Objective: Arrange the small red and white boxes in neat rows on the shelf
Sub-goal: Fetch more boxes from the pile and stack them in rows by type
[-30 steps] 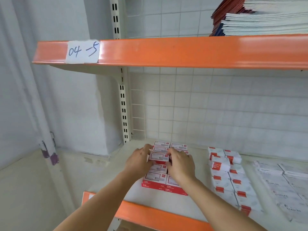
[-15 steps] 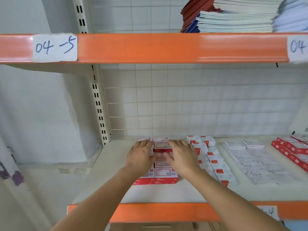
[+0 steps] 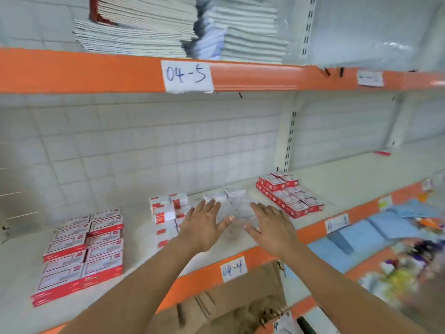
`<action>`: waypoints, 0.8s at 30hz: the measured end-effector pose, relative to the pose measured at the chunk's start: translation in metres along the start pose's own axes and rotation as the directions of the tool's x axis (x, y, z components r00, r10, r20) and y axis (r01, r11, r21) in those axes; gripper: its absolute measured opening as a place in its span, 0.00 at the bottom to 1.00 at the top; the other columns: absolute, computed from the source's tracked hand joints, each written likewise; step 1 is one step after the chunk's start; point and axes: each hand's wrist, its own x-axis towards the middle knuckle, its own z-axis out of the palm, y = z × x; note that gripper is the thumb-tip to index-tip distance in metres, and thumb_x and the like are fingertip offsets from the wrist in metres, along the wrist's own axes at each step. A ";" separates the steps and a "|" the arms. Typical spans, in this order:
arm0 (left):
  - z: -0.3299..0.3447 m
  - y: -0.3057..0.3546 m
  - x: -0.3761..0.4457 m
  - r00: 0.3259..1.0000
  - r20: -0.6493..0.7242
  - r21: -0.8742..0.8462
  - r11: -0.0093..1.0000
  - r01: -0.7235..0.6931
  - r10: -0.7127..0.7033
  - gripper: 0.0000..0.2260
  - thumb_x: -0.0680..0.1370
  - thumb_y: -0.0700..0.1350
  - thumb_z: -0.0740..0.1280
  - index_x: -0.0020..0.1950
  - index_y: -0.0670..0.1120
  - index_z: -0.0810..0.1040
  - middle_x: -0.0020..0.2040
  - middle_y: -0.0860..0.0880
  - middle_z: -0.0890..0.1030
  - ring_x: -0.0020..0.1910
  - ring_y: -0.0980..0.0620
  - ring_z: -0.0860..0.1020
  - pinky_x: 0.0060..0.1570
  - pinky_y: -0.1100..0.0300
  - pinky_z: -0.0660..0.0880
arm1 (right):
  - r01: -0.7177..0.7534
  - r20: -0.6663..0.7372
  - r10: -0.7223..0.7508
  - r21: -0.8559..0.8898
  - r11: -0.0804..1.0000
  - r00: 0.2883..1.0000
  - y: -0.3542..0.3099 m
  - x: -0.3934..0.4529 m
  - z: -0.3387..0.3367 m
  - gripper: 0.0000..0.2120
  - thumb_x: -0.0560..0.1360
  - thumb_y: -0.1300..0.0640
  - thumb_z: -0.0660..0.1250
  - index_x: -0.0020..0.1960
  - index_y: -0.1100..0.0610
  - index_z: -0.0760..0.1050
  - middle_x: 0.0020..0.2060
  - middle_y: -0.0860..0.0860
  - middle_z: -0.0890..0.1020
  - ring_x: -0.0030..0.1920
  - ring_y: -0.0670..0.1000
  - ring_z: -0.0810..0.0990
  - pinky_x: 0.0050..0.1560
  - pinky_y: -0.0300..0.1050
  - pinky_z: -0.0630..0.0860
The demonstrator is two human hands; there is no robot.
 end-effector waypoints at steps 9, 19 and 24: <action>0.040 0.179 0.056 0.982 0.070 -0.063 0.983 -0.173 0.177 0.30 0.80 0.63 0.47 0.78 0.49 0.51 0.78 0.49 0.50 0.77 0.50 0.47 0.74 0.50 0.48 | -0.143 0.051 0.146 -0.058 0.988 0.988 0.174 -0.050 -0.043 0.32 0.79 0.38 0.51 0.77 0.52 0.49 0.76 0.52 0.56 0.74 0.55 0.57 0.72 0.51 0.55; 0.087 0.338 0.132 0.921 0.170 -0.105 0.935 -0.338 0.352 0.33 0.78 0.66 0.46 0.78 0.48 0.50 0.79 0.49 0.48 0.77 0.50 0.46 0.74 0.50 0.47 | -0.314 0.066 0.320 -0.089 0.945 0.945 0.339 -0.077 -0.059 0.33 0.79 0.36 0.48 0.77 0.52 0.49 0.76 0.51 0.58 0.73 0.54 0.60 0.71 0.51 0.57; 0.112 0.401 0.187 0.889 0.195 -0.119 0.910 -0.398 0.414 0.34 0.78 0.66 0.46 0.78 0.48 0.49 0.79 0.50 0.47 0.77 0.50 0.46 0.75 0.50 0.48 | -0.386 0.081 0.395 -0.107 0.916 0.915 0.413 -0.067 -0.063 0.32 0.79 0.36 0.48 0.77 0.52 0.49 0.76 0.51 0.57 0.74 0.54 0.59 0.71 0.53 0.56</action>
